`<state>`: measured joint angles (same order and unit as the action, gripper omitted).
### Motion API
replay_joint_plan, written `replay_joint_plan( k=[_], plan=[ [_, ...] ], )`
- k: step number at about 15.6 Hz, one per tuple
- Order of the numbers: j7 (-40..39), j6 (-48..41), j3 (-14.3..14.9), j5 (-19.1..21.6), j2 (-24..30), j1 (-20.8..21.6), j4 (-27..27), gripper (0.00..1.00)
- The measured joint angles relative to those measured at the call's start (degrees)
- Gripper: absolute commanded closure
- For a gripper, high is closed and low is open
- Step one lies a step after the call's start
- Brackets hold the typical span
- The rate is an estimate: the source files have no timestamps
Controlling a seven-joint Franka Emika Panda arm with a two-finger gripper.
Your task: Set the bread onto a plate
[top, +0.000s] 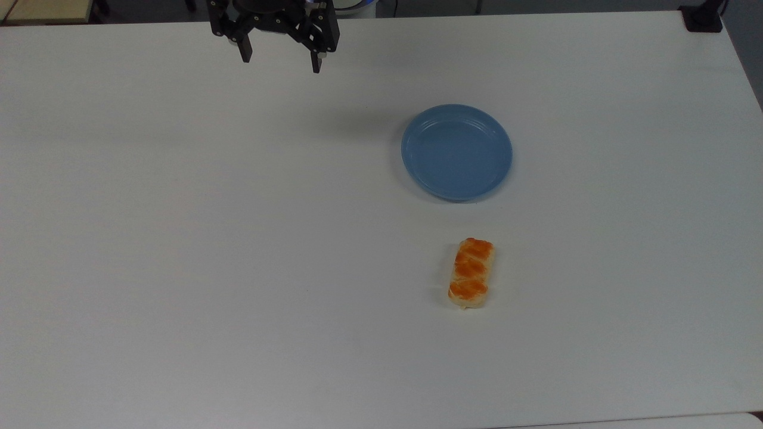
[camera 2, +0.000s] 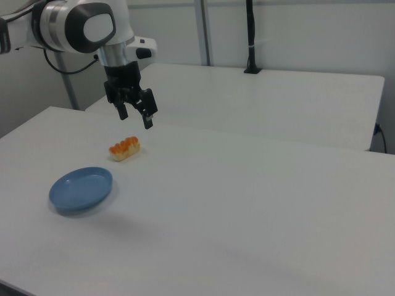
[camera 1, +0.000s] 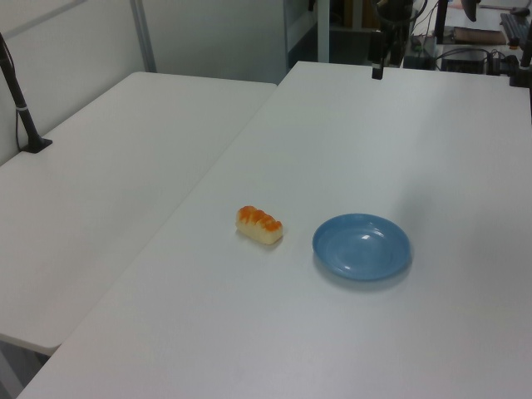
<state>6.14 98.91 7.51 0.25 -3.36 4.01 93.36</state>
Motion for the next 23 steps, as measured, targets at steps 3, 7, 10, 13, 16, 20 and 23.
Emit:
replay_joint_plan(
  k=[3, 7, 10, 13, 16, 20, 23],
  plan=[
    [0.0, 0.0, 0.0, 0.0, -0.05, 0.01, 0.04, 0.0],
    [0.0, 0.0, -0.02, 0.0, -0.16, 0.03, 0.09, 0.0],
    [0.0, 0.0, -0.02, 0.0, -0.12, 0.03, 0.09, 0.0],
    [-0.02, 0.08, -0.03, 0.0, -0.2, 0.13, 0.09, 0.0],
    [-0.02, 1.77, -0.03, 0.0, -0.27, 0.44, 0.09, 0.0],
    [-0.02, 3.75, -0.04, 0.12, -0.27, 0.93, 0.04, 0.0],
    [-0.01, 4.23, -0.07, 2.16, -0.26, 2.08, -0.39, 0.0]
  ],
)
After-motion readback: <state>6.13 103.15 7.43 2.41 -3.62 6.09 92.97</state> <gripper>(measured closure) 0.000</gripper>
